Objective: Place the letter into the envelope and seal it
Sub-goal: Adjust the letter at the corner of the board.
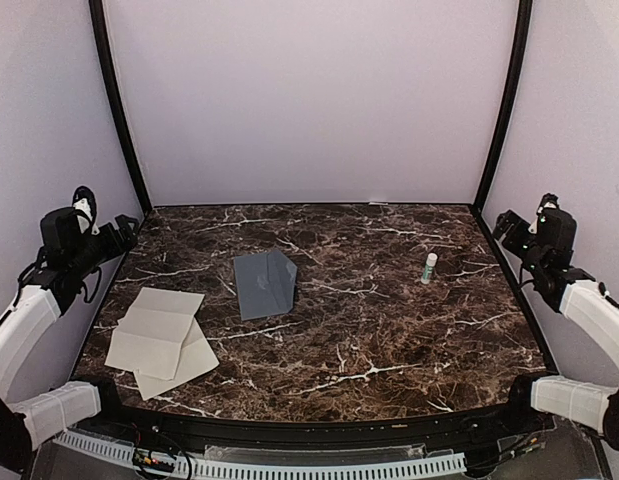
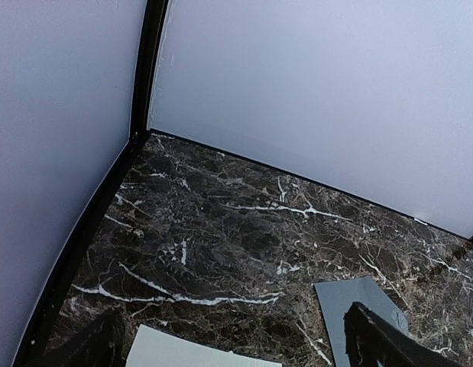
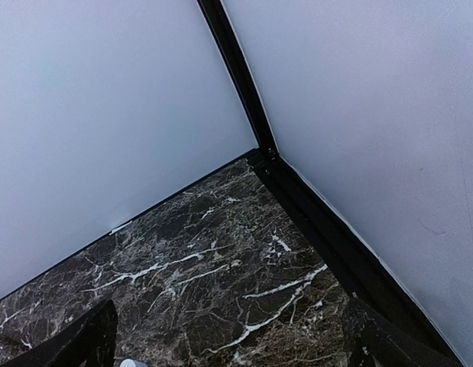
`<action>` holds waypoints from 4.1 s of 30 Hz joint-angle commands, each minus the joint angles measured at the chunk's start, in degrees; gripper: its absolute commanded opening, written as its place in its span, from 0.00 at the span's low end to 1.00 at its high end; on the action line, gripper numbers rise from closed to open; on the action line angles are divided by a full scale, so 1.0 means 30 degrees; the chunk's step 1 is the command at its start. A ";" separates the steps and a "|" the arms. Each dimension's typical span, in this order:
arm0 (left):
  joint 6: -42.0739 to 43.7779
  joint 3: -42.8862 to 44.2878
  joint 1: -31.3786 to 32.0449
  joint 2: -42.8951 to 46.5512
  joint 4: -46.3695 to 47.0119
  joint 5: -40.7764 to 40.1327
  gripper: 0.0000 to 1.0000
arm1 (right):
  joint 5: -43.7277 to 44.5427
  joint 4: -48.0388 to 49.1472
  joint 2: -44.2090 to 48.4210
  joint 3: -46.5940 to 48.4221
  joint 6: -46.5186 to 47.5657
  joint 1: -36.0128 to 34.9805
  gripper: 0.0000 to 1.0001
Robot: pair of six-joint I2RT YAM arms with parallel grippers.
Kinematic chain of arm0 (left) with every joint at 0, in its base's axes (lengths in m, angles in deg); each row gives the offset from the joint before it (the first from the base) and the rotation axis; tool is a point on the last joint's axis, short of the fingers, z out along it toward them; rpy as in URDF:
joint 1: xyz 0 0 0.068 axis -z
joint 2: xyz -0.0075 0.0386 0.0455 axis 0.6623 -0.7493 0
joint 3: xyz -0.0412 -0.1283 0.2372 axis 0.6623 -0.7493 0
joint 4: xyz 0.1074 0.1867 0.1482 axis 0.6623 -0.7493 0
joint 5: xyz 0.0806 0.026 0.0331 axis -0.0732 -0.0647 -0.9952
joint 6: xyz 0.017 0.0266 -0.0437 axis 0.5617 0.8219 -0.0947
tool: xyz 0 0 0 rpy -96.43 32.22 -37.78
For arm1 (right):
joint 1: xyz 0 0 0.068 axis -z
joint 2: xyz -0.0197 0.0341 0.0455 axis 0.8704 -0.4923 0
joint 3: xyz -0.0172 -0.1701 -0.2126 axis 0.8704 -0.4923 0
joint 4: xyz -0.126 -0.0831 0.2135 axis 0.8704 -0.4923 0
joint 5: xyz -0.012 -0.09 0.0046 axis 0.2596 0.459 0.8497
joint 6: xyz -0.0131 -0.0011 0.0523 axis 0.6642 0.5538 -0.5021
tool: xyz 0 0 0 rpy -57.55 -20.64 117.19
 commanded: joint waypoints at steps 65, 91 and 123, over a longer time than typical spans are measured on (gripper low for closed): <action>-0.6204 0.2223 1.3848 -0.9871 -1.2895 -0.9016 0.82 | -1.0425 0.0136 0.0866 -0.1032 -0.0072 -0.4175 0.99; -0.8713 0.3177 1.5837 -1.2989 -1.5774 -1.1981 0.54 | -1.0317 0.1680 0.1048 -0.1282 0.0382 -0.4157 0.99; -0.9389 0.3440 1.6453 -1.4352 -1.6507 -1.3196 0.20 | -0.9796 0.0367 0.1866 -0.0487 0.1095 -0.4146 0.99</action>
